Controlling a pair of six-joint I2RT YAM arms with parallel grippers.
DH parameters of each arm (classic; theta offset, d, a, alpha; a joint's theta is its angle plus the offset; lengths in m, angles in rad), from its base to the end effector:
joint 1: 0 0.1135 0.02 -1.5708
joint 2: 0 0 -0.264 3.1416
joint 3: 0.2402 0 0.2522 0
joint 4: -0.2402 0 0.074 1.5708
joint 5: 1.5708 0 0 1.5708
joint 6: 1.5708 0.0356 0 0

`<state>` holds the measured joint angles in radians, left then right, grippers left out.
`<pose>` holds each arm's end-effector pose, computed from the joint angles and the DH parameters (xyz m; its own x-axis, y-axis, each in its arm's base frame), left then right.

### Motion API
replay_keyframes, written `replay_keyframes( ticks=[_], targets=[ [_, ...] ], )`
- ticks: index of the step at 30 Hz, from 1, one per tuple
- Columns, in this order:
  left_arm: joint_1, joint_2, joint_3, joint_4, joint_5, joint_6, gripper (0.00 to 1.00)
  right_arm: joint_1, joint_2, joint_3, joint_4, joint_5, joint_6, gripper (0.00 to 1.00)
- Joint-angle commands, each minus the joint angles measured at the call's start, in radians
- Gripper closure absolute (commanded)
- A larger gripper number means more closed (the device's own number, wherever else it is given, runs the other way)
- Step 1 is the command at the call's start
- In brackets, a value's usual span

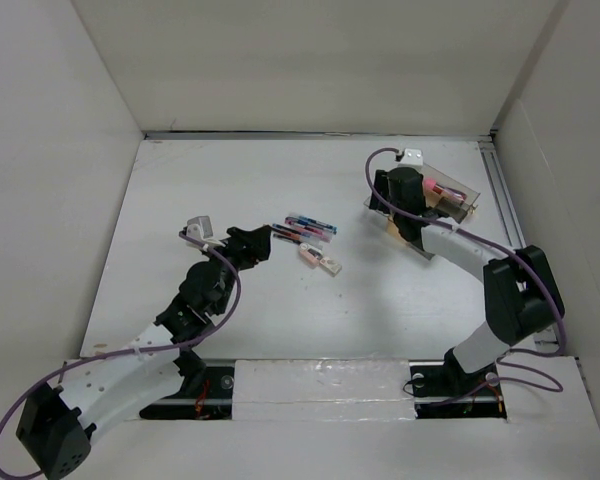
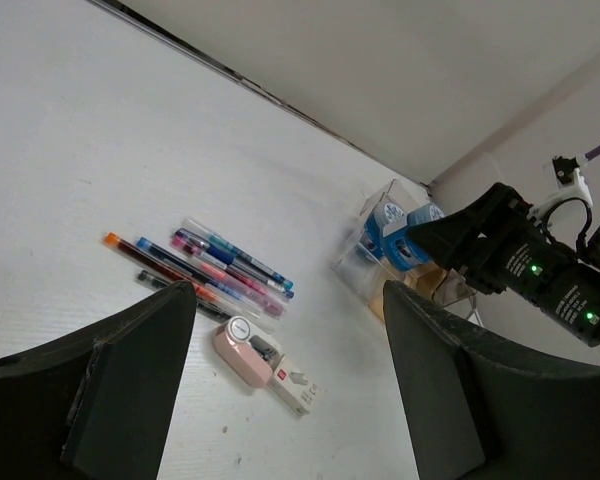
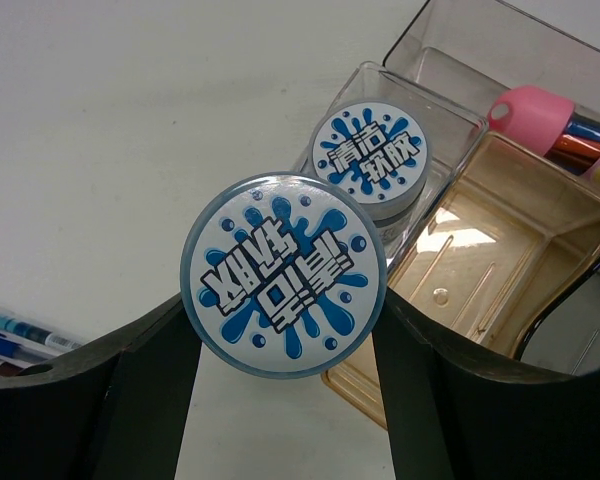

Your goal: Organize the desk

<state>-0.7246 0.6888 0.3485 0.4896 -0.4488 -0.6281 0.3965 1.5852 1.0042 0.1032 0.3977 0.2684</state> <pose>0.1390 -0.1025 0.2719 -0.0720 -0.6433 -0.7622 0.2887 0.7180 -0.6333 0.3340 0.1249 0.2441 -0.4193 0.0895 -0.9034 0.0751 0.9951 0.0638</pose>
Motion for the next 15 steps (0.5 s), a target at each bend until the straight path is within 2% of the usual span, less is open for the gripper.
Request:
replay_keyframes(
  ticks=[1, 5, 15],
  targets=[
    [0.004, 0.002, 0.046, 0.038, 0.012, 0.013, 0.28, -0.001, 0.005, 0.028, 0.05, 0.023, 0.029, 0.55],
    [0.004, -0.005, 0.037, 0.05, 0.004, 0.018, 0.28, -0.001, 0.025, 0.042, 0.043, 0.017, 0.028, 0.48],
    [0.004, -0.006, 0.041, 0.044, 0.007, 0.018, 0.28, -0.001, 0.104, 0.126, -0.046, 0.044, 0.055, 0.43]
  ],
)
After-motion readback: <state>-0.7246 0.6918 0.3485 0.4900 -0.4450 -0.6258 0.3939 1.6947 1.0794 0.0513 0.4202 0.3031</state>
